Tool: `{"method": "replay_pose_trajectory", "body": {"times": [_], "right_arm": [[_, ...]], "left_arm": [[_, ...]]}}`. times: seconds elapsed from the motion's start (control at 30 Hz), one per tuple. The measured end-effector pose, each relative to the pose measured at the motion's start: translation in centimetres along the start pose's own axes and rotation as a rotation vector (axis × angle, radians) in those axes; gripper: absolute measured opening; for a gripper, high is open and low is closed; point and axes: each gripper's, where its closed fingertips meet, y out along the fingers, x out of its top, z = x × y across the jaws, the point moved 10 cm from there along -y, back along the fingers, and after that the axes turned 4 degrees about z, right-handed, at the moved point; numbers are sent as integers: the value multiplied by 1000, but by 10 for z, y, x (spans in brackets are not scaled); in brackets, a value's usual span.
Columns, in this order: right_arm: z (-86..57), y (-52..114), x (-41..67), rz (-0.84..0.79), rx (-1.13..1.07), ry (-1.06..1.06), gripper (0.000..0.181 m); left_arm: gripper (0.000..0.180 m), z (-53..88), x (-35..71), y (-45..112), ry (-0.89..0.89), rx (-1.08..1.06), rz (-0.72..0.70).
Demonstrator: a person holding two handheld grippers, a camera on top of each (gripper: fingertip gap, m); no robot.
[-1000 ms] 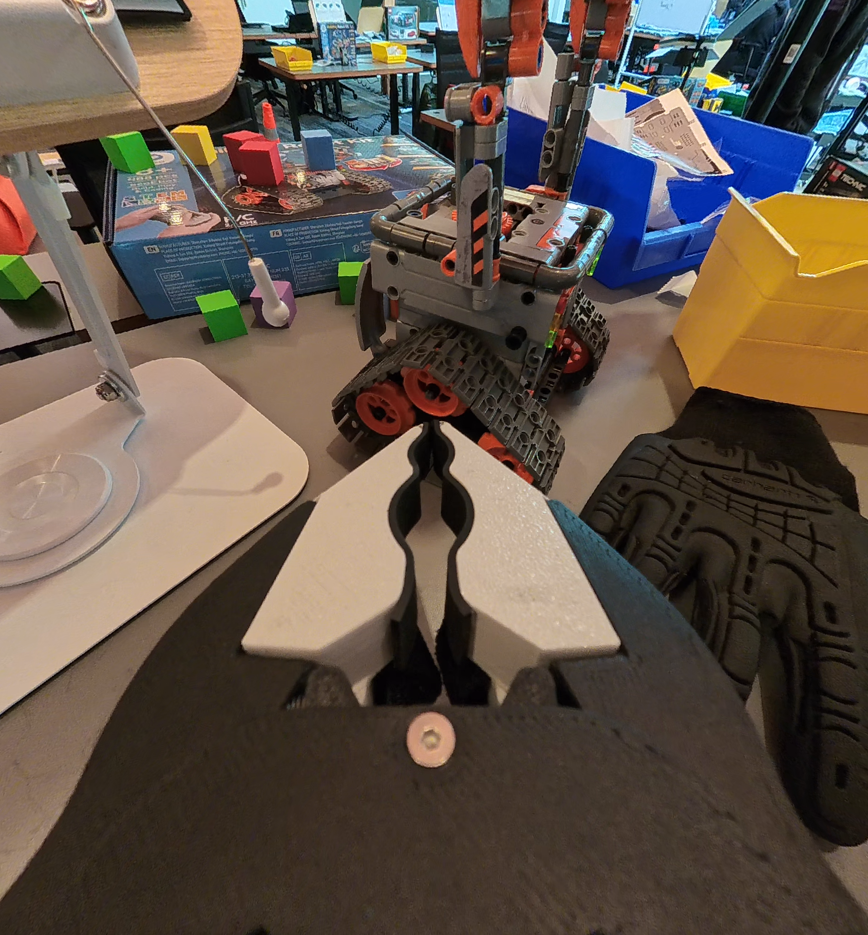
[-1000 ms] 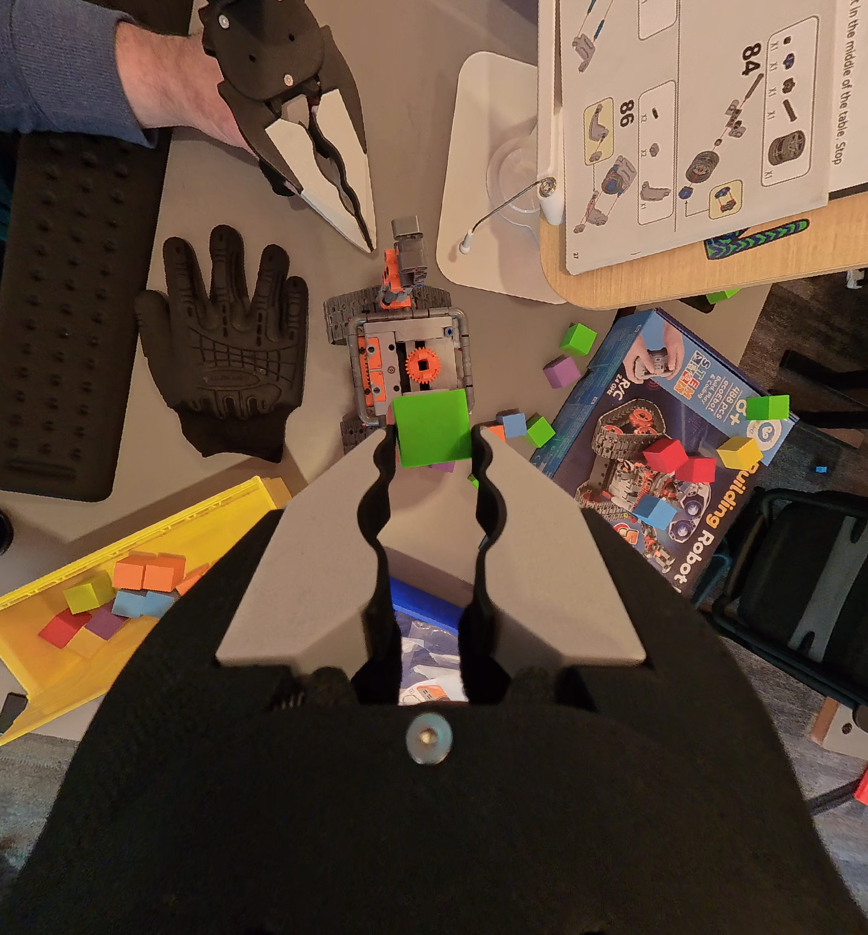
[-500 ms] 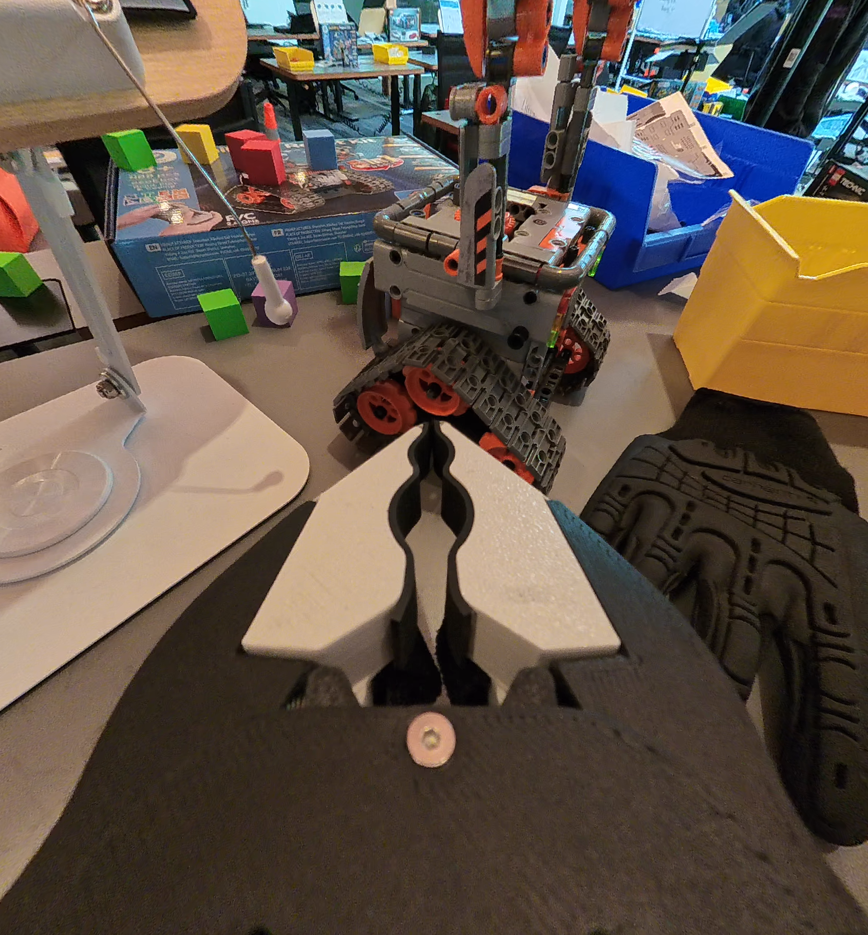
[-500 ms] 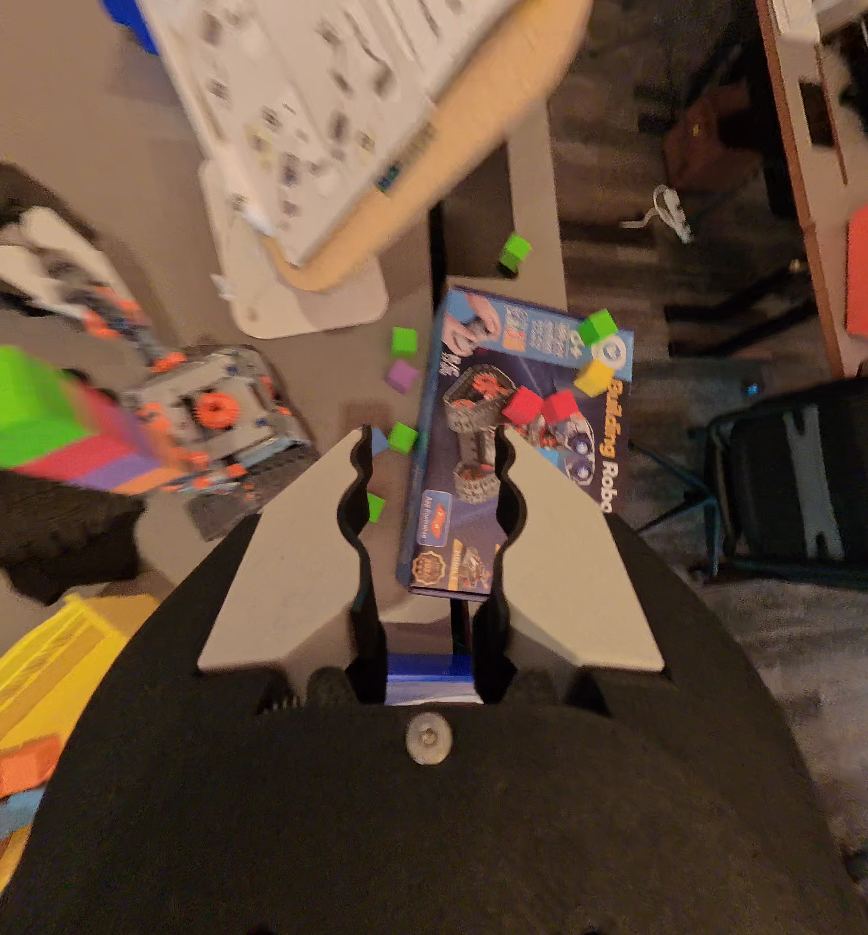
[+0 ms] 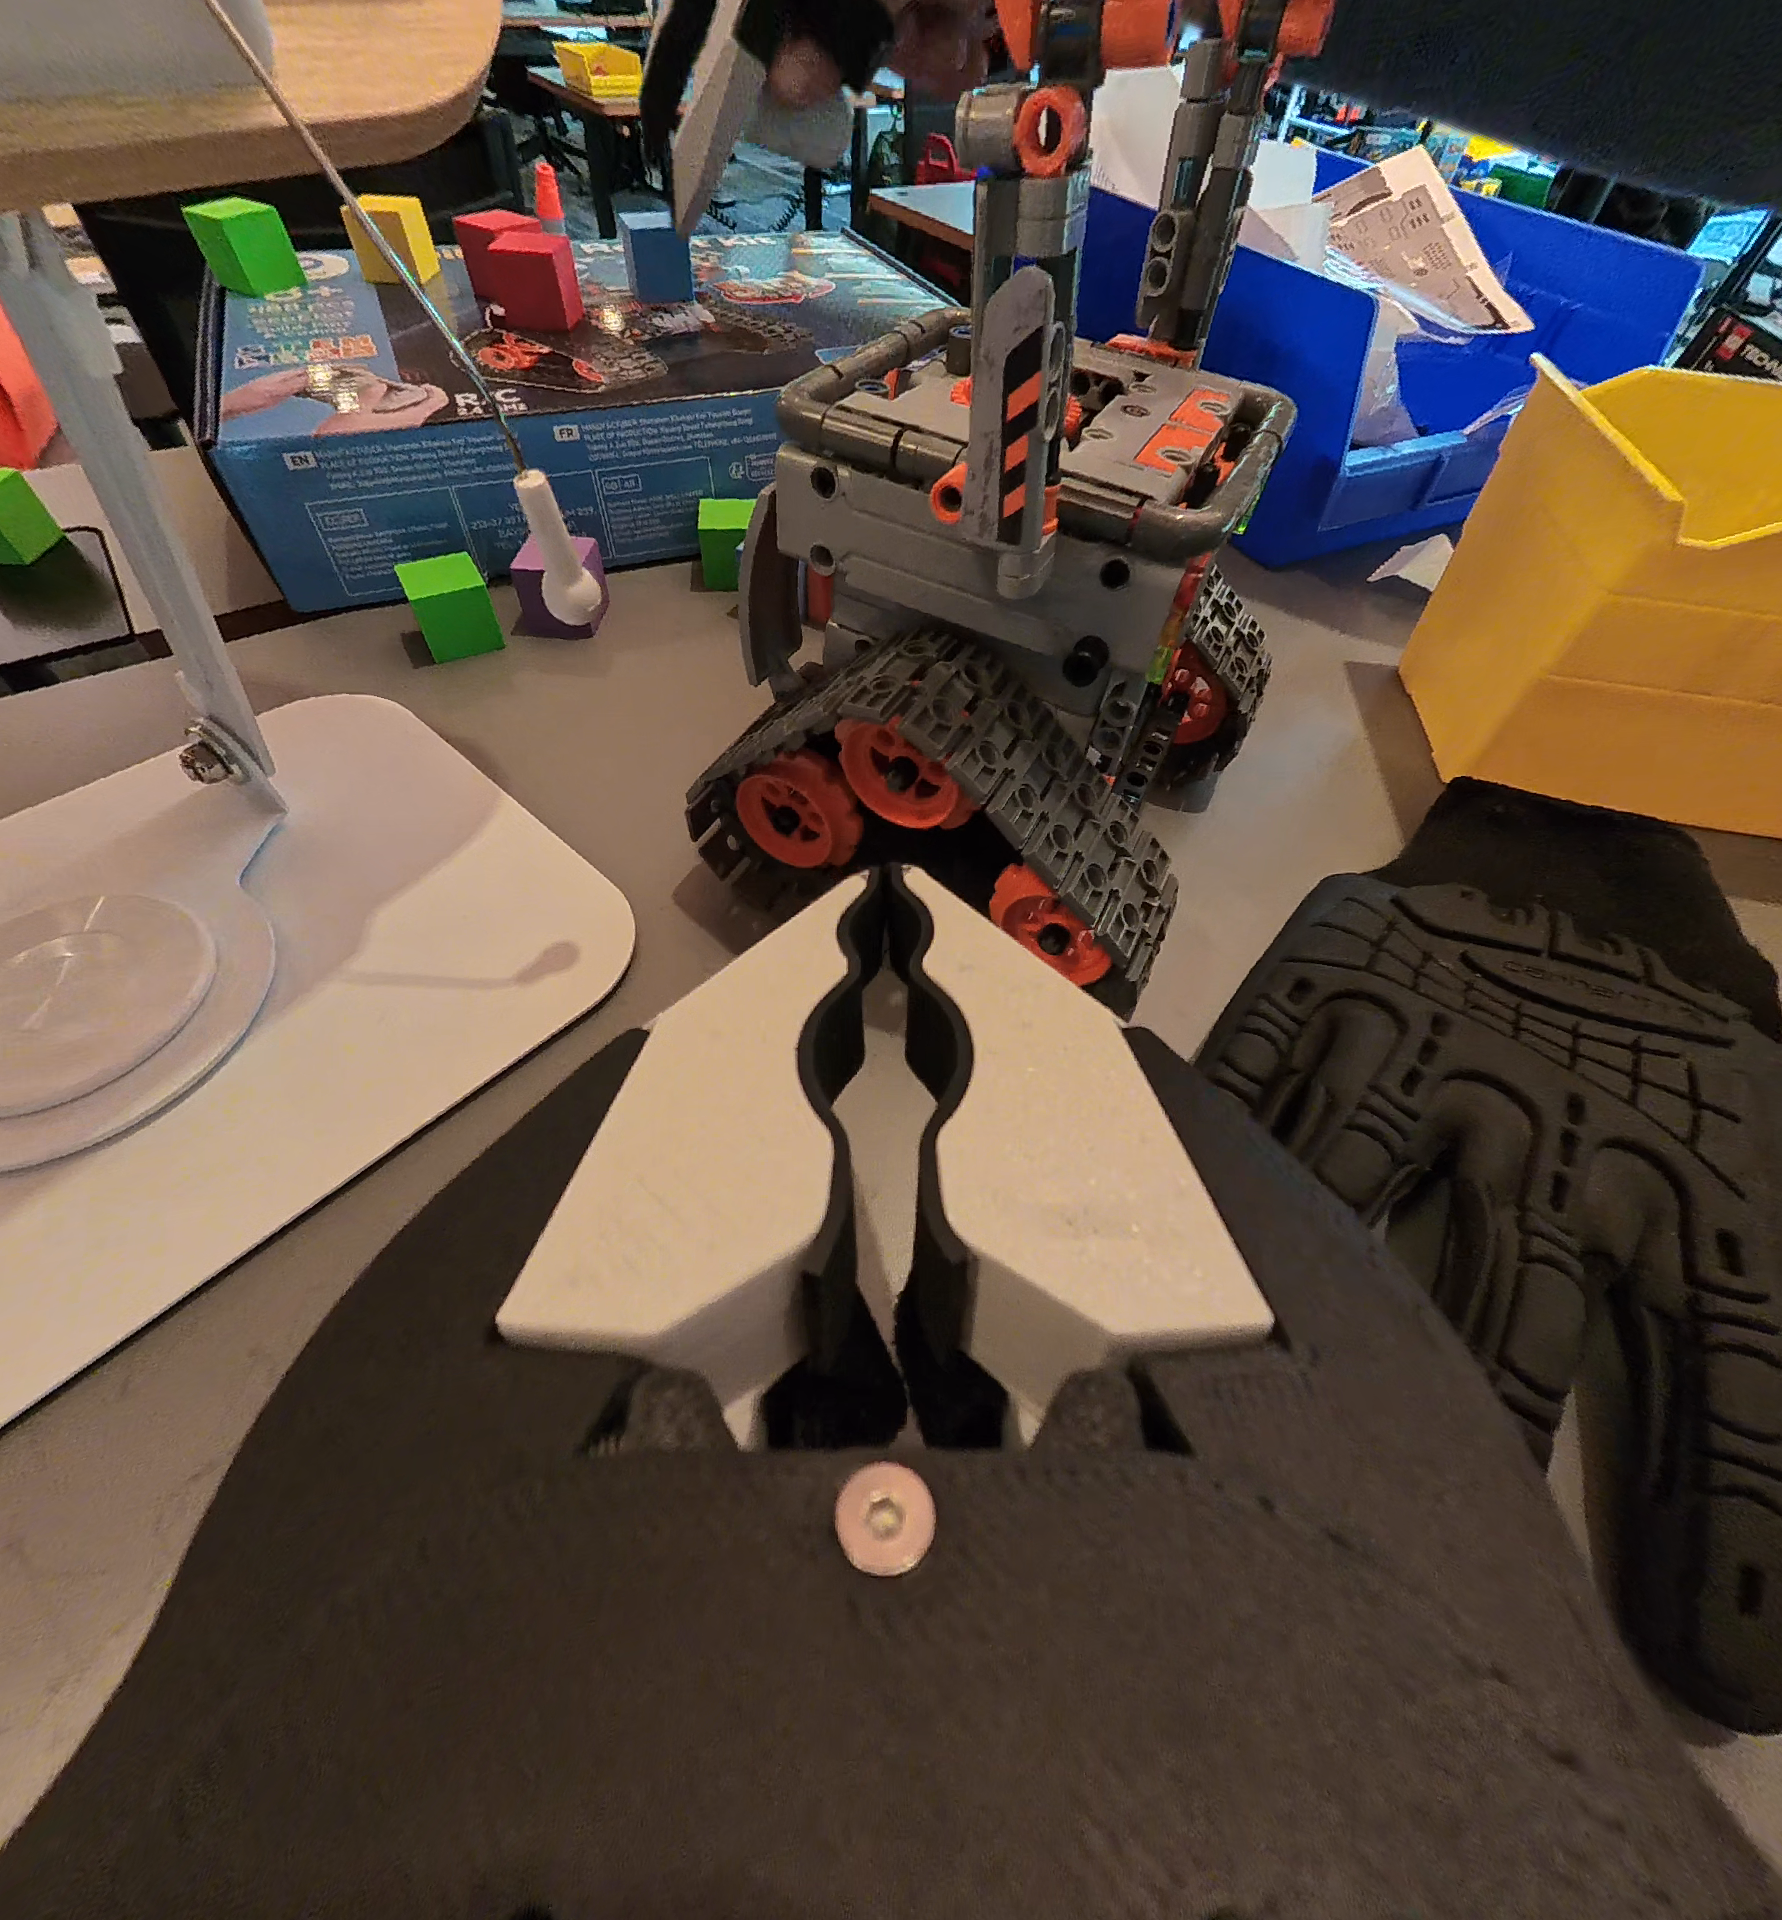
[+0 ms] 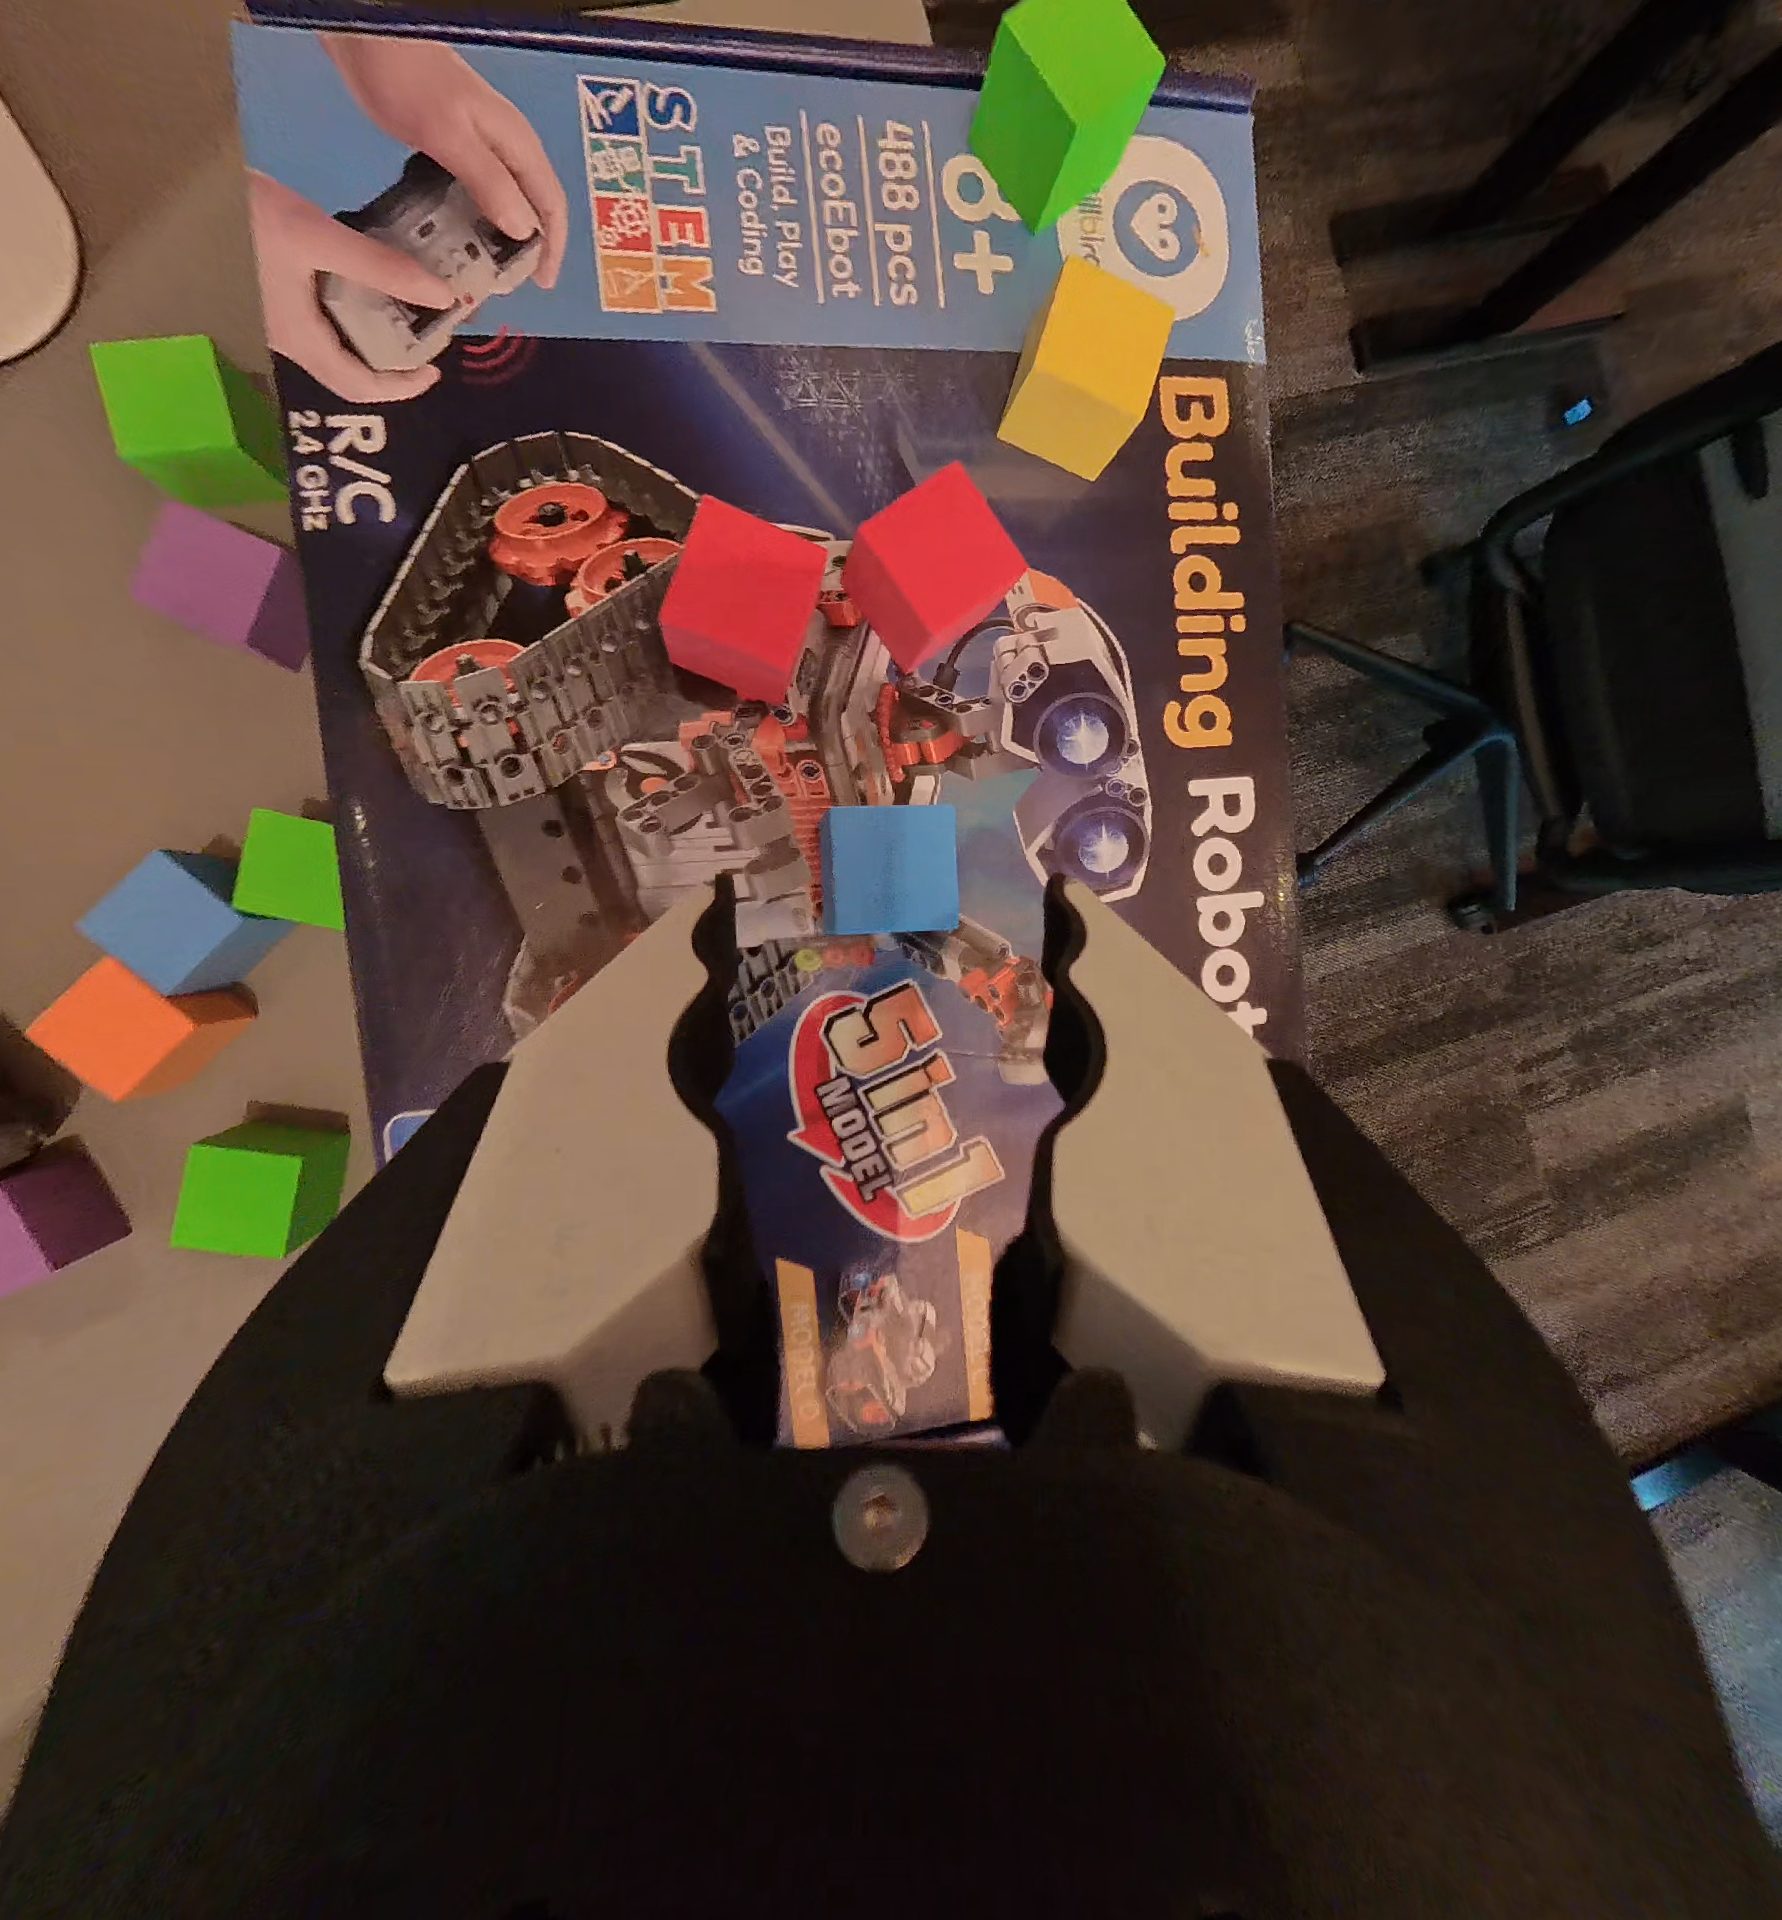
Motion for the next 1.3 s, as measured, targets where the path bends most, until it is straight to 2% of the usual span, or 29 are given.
{"method": "replay_pose_trajectory", "body": {"times": [0.13, 0.27, 0.47, 0.63, 0.9, 1.1, 1.3], "right_arm": [[-5, 14, -2, 27, 3, 5, 48], [-5, 22, -4, 39, 28, 13, 27], [1, -19, 0, -65, 87, 4, 26], [35, -122, 14, -160, 156, -180, 26], [121, -254, 35, -199, 232, -508, 26], [165, -293, 48, -214, 308, -622, 26], [187, -288, 56, -144, 346, -680, 26]], "left_arm": [[0, 0, 0, 1, -3, -4, 1], [0, 1, 0, 1, -5, -5, 1], [0, 1, 0, 1, -6, -8, 1], [0, 0, 0, 0, -4, -7, -2], [0, 0, 0, 1, -3, 0, 4], [0, 0, -1, 0, -1, 8, 2], [0, 2, -1, -1, -7, 12, 0]]}}
